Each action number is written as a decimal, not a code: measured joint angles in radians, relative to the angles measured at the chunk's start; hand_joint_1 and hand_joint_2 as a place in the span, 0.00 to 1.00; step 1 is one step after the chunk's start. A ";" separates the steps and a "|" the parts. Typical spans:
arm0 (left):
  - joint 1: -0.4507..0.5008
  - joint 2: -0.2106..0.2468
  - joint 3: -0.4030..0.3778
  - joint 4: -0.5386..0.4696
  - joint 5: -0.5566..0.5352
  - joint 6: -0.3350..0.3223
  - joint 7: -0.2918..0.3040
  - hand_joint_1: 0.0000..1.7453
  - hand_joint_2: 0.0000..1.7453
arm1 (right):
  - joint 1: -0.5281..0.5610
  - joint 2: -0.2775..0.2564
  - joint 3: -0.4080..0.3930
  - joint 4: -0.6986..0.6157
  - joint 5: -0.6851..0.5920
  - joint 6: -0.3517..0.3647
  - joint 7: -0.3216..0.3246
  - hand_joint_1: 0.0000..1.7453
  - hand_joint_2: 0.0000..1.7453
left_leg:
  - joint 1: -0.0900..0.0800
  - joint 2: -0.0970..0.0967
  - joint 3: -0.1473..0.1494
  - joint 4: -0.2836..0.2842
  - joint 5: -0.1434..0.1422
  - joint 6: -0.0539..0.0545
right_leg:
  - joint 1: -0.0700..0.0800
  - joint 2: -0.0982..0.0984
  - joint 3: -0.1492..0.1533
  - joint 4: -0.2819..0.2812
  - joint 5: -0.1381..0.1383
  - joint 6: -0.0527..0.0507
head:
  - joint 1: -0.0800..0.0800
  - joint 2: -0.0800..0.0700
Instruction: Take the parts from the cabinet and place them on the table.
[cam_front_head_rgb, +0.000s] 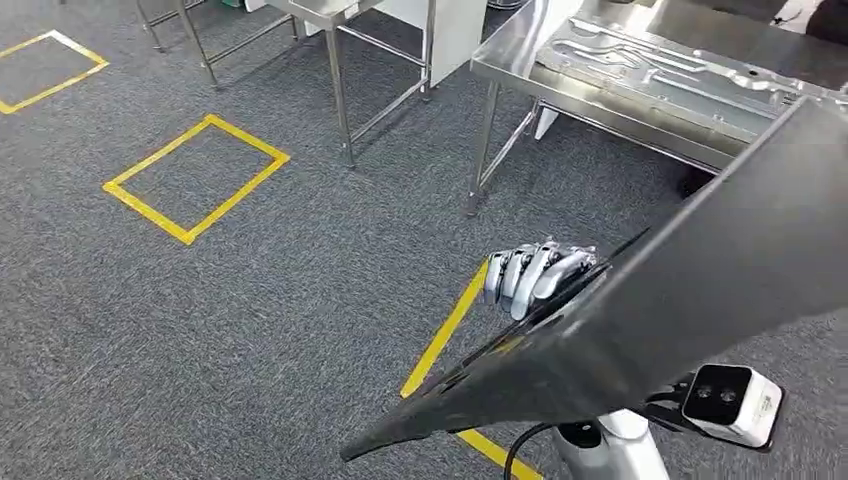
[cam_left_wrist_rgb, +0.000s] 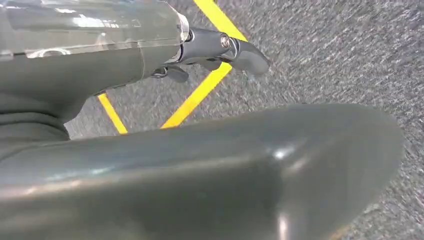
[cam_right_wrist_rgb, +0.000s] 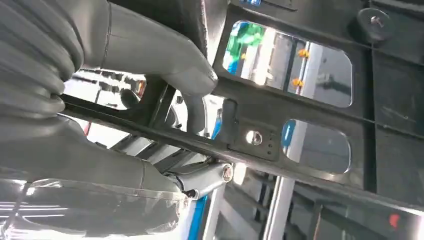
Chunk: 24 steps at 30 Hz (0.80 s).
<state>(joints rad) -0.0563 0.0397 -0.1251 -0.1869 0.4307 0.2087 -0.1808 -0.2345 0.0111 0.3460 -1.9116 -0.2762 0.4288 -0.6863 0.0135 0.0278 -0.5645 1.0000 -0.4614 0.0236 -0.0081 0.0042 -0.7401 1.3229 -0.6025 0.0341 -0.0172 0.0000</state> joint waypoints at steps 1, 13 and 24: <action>0.000 0.000 0.001 0.000 0.000 0.000 0.000 0.00 0.00 | 0.000 -0.002 0.001 0.004 -0.002 -0.003 0.000 0.86 1.00 | -0.001 0.011 0.001 0.000 -0.001 0.000 | -0.001 -0.001 -0.004 0.004 0.012 0.000 | 0.000 0.000; -0.007 -0.001 0.005 0.000 -0.002 -0.003 -0.004 0.00 0.00 | -0.039 -0.005 0.034 0.021 -0.009 -0.012 0.002 0.86 1.00 | -0.003 -0.014 -0.027 0.123 -0.098 -0.045 | 0.008 -0.005 0.169 -0.343 0.162 -0.058 | 0.000 0.000; -0.004 -0.001 0.006 0.000 -0.003 0.000 -0.005 0.00 0.00 | -0.043 -0.005 0.050 0.028 -0.008 -0.023 0.012 0.86 1.00 | 0.007 -0.102 -0.012 0.016 -0.002 -0.029 | 0.000 0.134 0.146 -0.316 0.157 -0.023 | 0.000 0.000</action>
<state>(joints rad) -0.0600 0.0385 -0.1190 -0.1869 0.4276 0.2087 -0.1862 -0.2777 0.0061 0.3956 -1.8833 -0.2846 0.4055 -0.6744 0.0205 -0.0744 -0.5770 1.0164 -0.4638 -0.0052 -0.0079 0.1378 -0.5942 1.0068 -0.4453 0.0113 -0.0176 0.0000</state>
